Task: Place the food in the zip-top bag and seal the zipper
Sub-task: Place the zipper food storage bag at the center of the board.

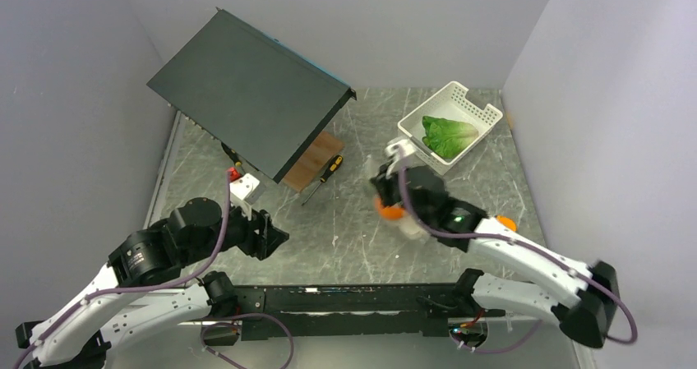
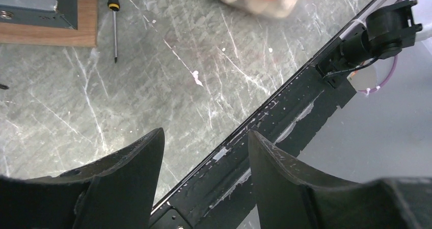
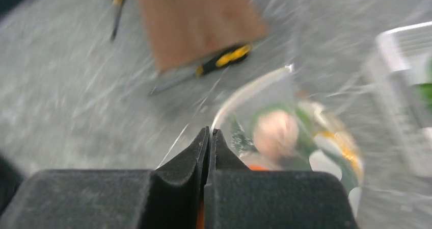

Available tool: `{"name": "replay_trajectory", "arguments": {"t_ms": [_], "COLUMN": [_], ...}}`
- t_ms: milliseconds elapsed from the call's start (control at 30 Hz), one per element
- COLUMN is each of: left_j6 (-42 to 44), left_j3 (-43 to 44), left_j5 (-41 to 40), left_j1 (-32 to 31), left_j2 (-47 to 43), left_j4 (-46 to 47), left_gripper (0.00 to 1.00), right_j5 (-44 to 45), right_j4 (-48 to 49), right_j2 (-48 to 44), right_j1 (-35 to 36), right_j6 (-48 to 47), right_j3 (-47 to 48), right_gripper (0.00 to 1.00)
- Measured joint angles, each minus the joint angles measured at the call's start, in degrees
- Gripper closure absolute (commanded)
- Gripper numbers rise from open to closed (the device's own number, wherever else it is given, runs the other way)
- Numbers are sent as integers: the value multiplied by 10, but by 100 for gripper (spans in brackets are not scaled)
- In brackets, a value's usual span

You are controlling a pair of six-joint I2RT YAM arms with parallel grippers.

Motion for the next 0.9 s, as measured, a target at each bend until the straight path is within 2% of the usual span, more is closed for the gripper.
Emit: {"name": "replay_trajectory", "arguments": {"t_ms": [167, 233, 433, 700, 733, 767, 900], "left_j6": [-9, -10, -11, -13, -16, -17, -21], "left_j3": [-2, -3, -3, -4, -4, -4, -4], "left_j5": [6, 6, 4, 4, 4, 4, 4], "left_j1": [0, 0, 0, 0, 0, 0, 0], "left_j2": [-2, -6, -19, -21, -21, -21, -21], "left_j4": [0, 0, -1, 1, 1, 1, 0], "left_gripper": [30, 29, 26, 26, 26, 26, 21], "right_j5": [-53, -71, -104, -105, -105, -105, -108], "right_j4": [47, 53, 90, 92, 92, 92, 92], "right_j2": [102, 128, 141, 140, 140, 140, 140], "right_j1": [111, 141, 150, 150, 150, 150, 150], "right_j6": [24, 37, 63, 70, 70, 70, 73], "right_j3": [-60, -67, -67, -66, -66, -66, -66], "right_gripper": [100, 96, 100, 100, 98, 91, 54]}}
